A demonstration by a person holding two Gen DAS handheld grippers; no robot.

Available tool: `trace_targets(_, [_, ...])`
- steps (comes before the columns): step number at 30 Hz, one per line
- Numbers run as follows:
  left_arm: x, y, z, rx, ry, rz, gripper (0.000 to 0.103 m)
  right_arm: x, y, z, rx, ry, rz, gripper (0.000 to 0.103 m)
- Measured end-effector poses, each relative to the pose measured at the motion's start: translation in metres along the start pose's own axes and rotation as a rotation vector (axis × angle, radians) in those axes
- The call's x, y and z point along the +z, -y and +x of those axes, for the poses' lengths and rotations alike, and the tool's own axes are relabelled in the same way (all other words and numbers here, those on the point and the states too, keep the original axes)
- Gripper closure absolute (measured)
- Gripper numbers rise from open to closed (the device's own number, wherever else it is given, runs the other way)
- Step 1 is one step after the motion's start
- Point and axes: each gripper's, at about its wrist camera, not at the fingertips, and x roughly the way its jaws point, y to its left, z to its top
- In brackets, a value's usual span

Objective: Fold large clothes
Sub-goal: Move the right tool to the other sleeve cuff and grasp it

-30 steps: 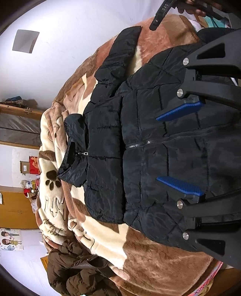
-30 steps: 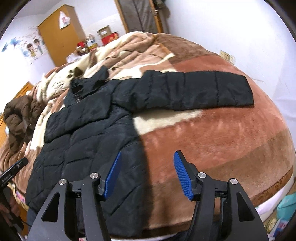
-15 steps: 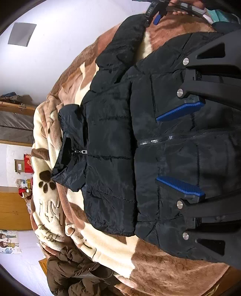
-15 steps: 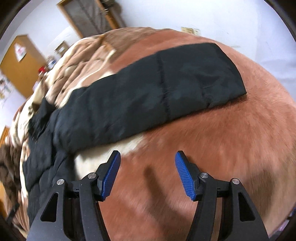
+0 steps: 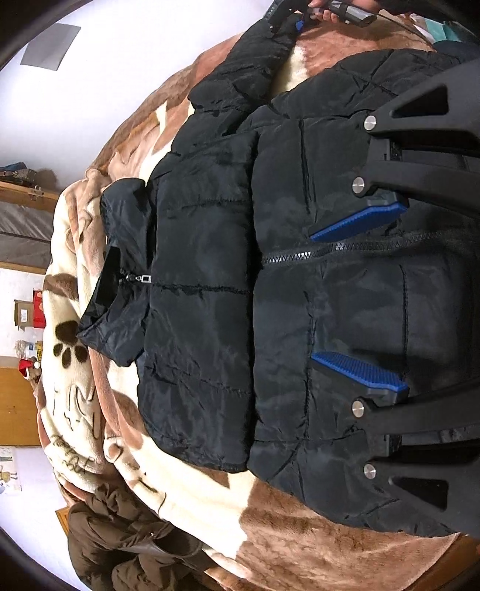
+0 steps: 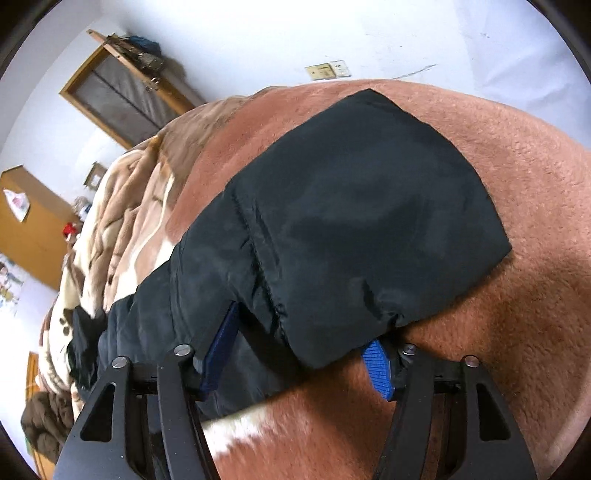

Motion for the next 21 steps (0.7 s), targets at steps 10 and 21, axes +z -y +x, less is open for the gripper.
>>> trace_targets(10, [0.002,-0.022,-0.025,0.006,0.04,-0.039,0.039,0.005,-0.086,-0.08,0.114,0.071,-0.219,0.092])
trace_targets(21, [-0.004,-0.055,-0.044,-0.011,0.081,-0.112,0.039,-0.053,-0.252,-0.146,0.389,0.068,-0.554,0.092])
